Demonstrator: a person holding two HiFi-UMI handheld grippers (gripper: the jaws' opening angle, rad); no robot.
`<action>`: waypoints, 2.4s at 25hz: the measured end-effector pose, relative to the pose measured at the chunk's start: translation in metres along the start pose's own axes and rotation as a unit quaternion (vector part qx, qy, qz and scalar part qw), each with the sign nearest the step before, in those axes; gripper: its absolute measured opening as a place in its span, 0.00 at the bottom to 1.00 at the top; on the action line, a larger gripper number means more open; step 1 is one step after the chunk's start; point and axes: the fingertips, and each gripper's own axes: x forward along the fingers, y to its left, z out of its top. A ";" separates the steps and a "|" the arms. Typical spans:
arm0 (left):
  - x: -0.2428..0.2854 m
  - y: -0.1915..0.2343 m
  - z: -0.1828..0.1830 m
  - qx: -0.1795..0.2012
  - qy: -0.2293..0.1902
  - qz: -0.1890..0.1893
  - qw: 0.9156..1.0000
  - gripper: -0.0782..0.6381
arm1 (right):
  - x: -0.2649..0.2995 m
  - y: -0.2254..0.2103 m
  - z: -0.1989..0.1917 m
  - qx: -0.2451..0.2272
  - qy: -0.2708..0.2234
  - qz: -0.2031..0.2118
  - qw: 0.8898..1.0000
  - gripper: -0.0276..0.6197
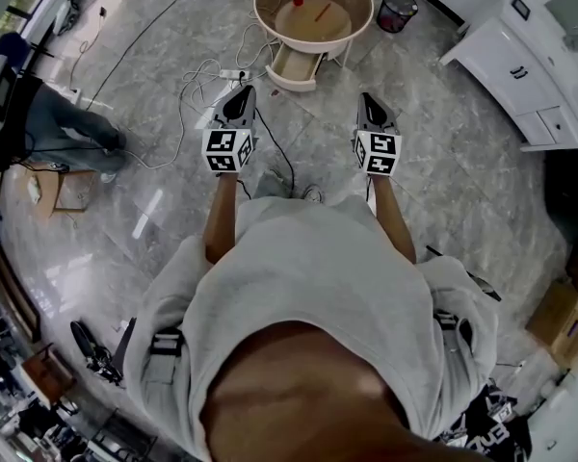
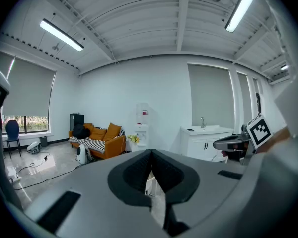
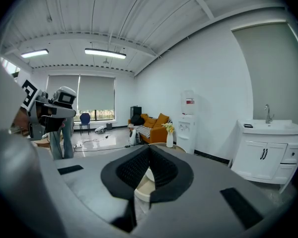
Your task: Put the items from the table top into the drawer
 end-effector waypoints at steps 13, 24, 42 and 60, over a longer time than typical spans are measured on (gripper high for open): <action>0.059 0.028 -0.003 -0.011 -0.004 0.002 1.000 0.13 | 0.059 -0.022 0.010 -0.018 0.006 -0.022 1.000 0.08; 0.185 0.091 0.001 -0.037 0.013 -0.034 0.999 0.13 | 0.182 -0.042 0.039 -0.024 0.027 -0.029 0.999 0.08; 0.355 0.229 0.044 -0.051 0.015 -0.078 0.996 0.13 | 0.379 -0.060 0.112 -0.021 0.035 -0.072 0.997 0.08; 0.437 0.294 0.059 -0.045 0.009 -0.101 0.994 0.13 | 0.468 -0.065 0.127 -0.021 0.045 -0.094 0.994 0.08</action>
